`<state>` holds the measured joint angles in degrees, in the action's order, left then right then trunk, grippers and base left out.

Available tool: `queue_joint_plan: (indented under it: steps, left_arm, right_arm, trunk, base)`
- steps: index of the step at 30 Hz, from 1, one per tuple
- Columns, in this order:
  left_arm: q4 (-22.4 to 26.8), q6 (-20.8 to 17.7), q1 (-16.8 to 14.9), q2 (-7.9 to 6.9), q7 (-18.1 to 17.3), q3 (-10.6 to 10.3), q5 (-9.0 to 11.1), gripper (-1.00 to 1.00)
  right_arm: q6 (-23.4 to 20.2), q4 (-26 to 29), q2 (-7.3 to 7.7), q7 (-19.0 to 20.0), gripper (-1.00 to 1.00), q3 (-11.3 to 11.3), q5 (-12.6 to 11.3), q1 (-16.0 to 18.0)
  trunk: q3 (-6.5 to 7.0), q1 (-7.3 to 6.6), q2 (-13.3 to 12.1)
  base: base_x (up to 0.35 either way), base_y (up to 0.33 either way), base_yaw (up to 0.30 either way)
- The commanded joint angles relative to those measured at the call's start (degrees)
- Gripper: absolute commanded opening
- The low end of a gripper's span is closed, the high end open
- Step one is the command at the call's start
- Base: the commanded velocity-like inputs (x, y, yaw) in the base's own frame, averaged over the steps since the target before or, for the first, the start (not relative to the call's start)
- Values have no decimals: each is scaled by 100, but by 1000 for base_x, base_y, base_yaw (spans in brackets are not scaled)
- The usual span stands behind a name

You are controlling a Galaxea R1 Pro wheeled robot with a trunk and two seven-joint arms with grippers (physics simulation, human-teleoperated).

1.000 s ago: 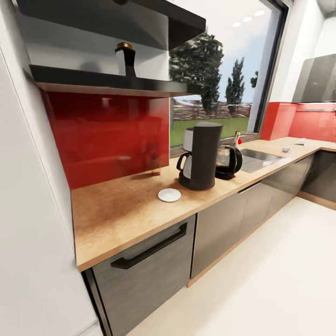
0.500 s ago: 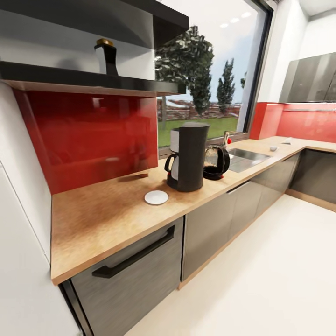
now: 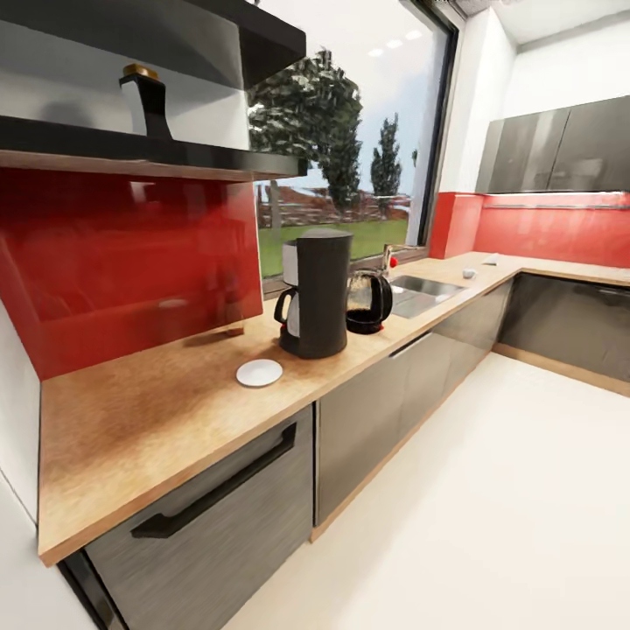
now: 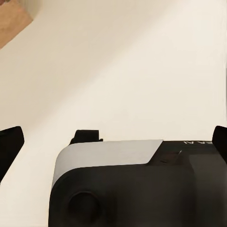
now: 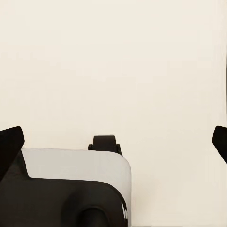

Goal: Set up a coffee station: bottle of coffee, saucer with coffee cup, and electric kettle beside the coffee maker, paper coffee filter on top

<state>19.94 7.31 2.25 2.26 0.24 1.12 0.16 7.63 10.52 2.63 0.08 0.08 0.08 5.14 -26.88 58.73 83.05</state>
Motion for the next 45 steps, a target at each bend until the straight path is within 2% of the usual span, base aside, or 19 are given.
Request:
queue_joint_plan:
  steps: [1, 45]
  left_arm:
    - [10, 7, 3, 2, 2, 11, 2, 100]
    - [10, 7, 3, 2, -6, 15, 2, 100]
  right_arm:
    - [20, -7, 0, 1, 100, 1, 1, 4]
    - [20, -7, 0, -2, 100, 1, 1, 4]
  trunk:
    - [-5, 0, 3]
    - [-5, 0, 3]
  base:
    - [0, 0, -250]
    - [0, 0, -250]
